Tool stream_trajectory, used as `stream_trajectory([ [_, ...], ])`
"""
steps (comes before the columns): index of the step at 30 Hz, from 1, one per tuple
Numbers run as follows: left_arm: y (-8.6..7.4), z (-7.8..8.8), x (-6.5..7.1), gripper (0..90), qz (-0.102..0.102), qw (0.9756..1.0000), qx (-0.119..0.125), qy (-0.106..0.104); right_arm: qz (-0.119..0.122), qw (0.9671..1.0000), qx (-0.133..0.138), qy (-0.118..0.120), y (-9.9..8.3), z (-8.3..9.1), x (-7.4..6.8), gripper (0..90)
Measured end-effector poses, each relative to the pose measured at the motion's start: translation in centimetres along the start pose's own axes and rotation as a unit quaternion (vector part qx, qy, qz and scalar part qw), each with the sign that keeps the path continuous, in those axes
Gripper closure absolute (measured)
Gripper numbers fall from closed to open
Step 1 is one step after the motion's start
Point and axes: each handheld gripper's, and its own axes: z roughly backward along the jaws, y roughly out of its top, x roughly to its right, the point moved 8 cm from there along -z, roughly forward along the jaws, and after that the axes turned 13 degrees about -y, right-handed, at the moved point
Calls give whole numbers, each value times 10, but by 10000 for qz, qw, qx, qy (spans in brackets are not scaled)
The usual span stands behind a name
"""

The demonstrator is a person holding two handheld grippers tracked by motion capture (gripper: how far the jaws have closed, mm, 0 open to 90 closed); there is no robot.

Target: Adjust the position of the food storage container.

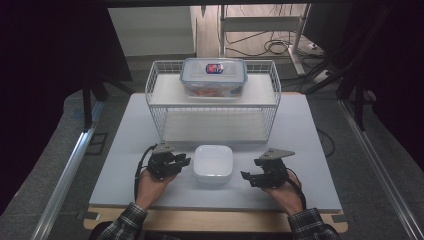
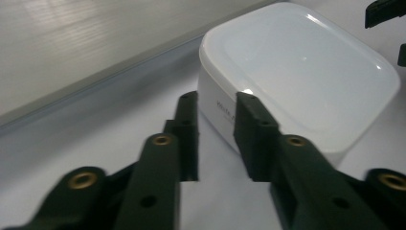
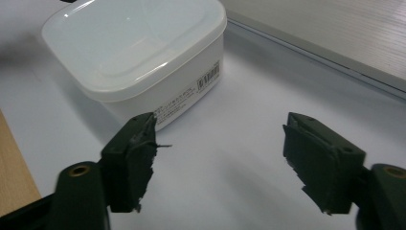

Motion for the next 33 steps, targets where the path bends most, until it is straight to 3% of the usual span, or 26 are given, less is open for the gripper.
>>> stream_trajectory([
  [4,-6,9,2,455,-45,10000,52,42,-14,10000,48,65,-2,1,-1,181],
  [8,-13,14,3,301,-96,9999,0,-95,8,9999,82,107,-4,2,-4,129],
  [15,-24,22,7,170,-78,9997,104,-188,-7,9996,138,229,-8,4,-6,74],
  [18,-29,24,7,105,-156,9997,134,-113,-7,9995,129,289,-9,3,-7,65],
  [21,-34,25,5,90,-213,9997,78,-4,30,9995,82,293,-11,2,-8,63],
  [33,-34,24,4,59,-391,9991,181,-12,93,9995,1,306,-15,1,-8,45],
])
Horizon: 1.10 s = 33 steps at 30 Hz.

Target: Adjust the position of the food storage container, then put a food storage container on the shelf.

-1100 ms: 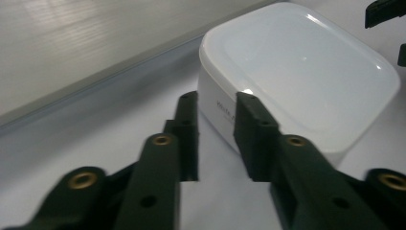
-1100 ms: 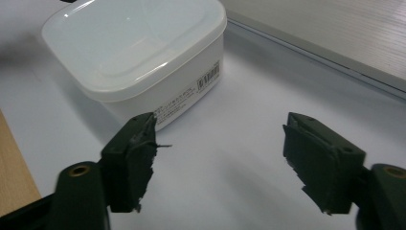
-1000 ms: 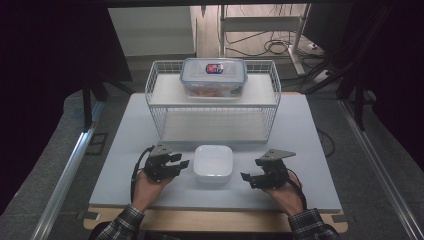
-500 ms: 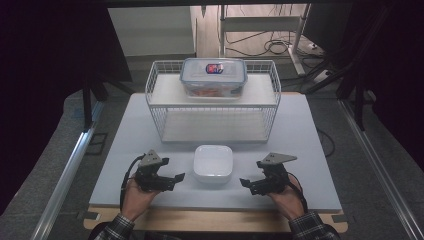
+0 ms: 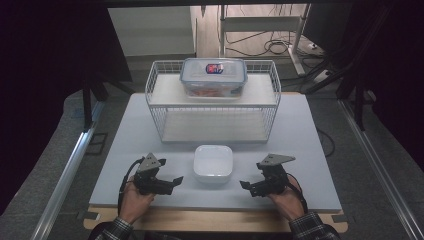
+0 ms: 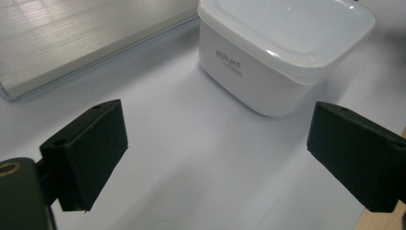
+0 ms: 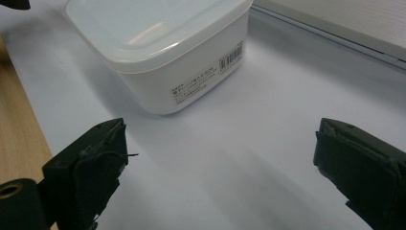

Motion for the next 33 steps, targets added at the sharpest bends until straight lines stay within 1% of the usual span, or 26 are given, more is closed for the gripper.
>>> stream_trajectory([
  [4,1,1,-2,58,87,10000,-25,30,28,10000,2,-47,1,-1,1,36],
  [6,2,0,-1,60,153,9999,-46,-20,28,10000,21,-79,2,-1,2,31],
  [9,3,-1,1,60,161,9997,-146,-63,47,9998,120,-159,6,0,2,23],
  [11,5,-2,2,55,101,9997,-231,-48,48,9997,167,-195,10,1,2,24],
  [13,7,-3,3,54,120,9996,-223,-120,37,9996,180,-201,13,2,2,29],
  [17,13,-5,2,74,167,9994,-216,-211,-22,9997,178,-136,19,2,0,50],
  [19,16,-6,2,89,148,9994,-235,-218,-76,9998,192,-26,22,2,-4,39],
  [21,20,-7,1,119,141,9994,-221,-204,-118,9997,203,32,24,2,-6,25],
  [24,26,-8,0,146,161,9994,-169,-239,-211,9997,127,73,26,0,-7,19],
  [25,29,-9,0,146,175,9994,-145,-255,-202,9997,86,68,27,-2,-8,20],
  [27,33,-12,-1,123,245,9989,-171,-359,-184,9998,64,27,30,-2,-8,47],
  [28,35,-13,-2,112,244,9989,-180,-366,-171,9998,67,24,32,-2,-8,62],
  [32,45,-19,-2,108,162,9984,-140,-526,-253,9995,112,117,45,-2,-6,113],
  [33,47,-21,-2,121,120,9984,-160,-522,-281,9995,113,131,48,-3,-6,126],
])
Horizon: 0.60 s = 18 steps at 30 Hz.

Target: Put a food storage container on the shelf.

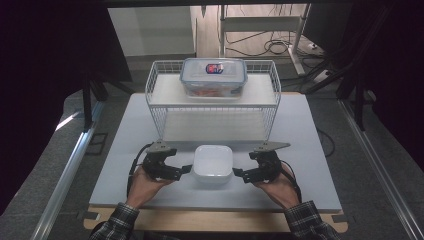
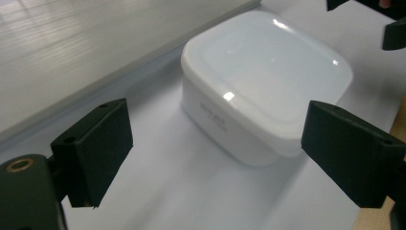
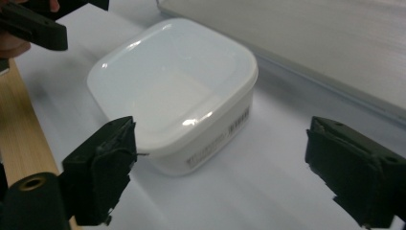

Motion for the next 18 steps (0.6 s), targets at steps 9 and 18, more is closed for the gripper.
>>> stream_trajectory([
  [9,8,-21,-8,154,17,9999,-96,-37,61,9999,-138,2,9,-21,-2,179],
  [18,1,-34,-13,142,190,9996,-107,-161,15,9996,-257,138,10,-35,-5,179],
])
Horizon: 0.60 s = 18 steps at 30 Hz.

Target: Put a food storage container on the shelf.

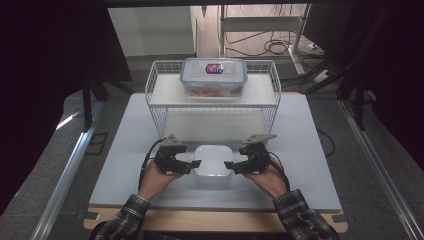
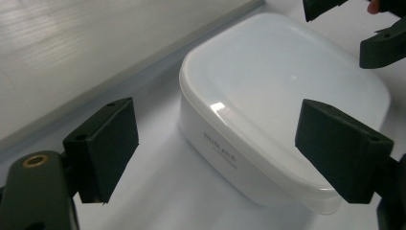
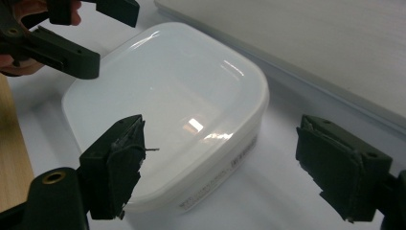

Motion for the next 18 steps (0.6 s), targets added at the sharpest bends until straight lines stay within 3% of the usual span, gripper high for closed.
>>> stream_trajectory([
  [3,-1,-2,1,145,87,9999,36,-102,25,9999,-67,71,-3,-5,-2,179],
  [5,-3,-4,3,145,167,9994,45,-288,-19,9999,-71,144,-4,-5,-3,180],
  [8,-6,-8,7,146,338,9977,58,-589,-109,9996,-97,228,-5,-6,-3,194],
  [15,-11,-10,19,205,431,9938,-46,-1028,-250,9978,-194,585,-9,-4,-9,246],
  [18,-13,-8,25,214,369,9948,-116,-940,-232,9971,-264,677,-11,-2,-14,266],
])
